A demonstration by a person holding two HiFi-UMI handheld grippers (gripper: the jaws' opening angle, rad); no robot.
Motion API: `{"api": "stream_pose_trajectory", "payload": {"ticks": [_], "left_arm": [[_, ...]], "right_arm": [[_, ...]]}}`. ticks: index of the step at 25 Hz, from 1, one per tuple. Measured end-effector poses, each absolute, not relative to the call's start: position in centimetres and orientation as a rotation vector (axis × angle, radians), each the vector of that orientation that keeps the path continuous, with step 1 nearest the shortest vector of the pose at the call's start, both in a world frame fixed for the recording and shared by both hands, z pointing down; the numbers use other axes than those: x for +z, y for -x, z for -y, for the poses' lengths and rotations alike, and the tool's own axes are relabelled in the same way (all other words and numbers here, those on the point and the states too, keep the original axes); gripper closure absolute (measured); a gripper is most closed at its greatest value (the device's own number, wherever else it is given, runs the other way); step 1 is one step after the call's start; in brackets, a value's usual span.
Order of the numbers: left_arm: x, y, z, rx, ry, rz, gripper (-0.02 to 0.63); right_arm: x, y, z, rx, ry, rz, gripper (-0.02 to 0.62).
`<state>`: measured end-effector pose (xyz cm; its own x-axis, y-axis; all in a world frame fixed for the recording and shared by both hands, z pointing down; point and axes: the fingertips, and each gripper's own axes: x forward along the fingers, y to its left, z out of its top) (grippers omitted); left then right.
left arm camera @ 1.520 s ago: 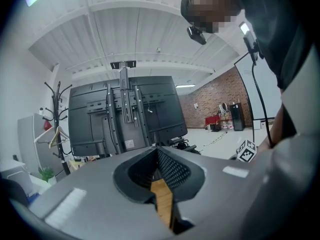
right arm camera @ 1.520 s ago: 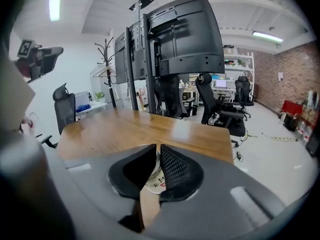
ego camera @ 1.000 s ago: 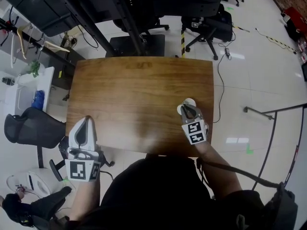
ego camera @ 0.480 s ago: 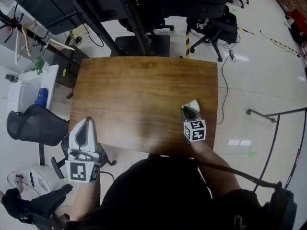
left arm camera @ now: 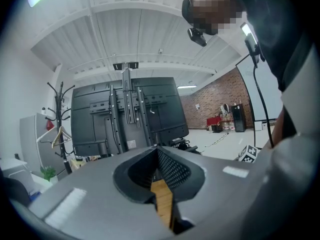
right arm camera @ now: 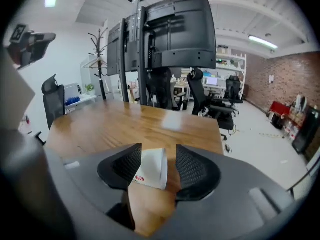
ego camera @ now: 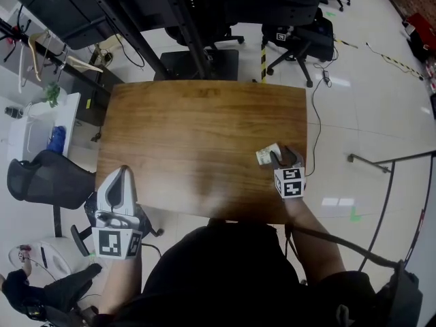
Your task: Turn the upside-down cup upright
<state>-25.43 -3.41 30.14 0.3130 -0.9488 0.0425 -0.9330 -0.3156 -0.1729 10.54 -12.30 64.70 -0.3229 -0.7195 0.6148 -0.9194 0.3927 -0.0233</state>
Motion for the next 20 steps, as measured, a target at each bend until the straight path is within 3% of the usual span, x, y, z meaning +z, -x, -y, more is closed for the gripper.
{"api": "stream_pose_trajectory", "payload": {"ticks": [3, 5, 13, 20], "left_arm": [[30.4, 25.1, 3.6, -0.210, 2.462, -1.757, 0.606], [30.3, 25.0, 3.8, -0.214, 2.463, -1.762, 0.606], [30.2, 24.8, 4.4, -0.199, 2.474, -1.748, 0.606], [30.1, 24.8, 5.1, -0.205, 2.479, -1.747, 0.606]], "right_arm": [[65.8, -10.6, 12.1, 0.664, -1.365, 2.137, 0.383], [65.7, -9.9, 11.9, 0.667, -1.343, 2.162, 0.451], [62.8, -5.7, 11.3, 0.387, -1.120, 2.285, 0.541], [62.6, -1.9, 9.4, 0.312, -0.876, 2.319, 0.578]]}}
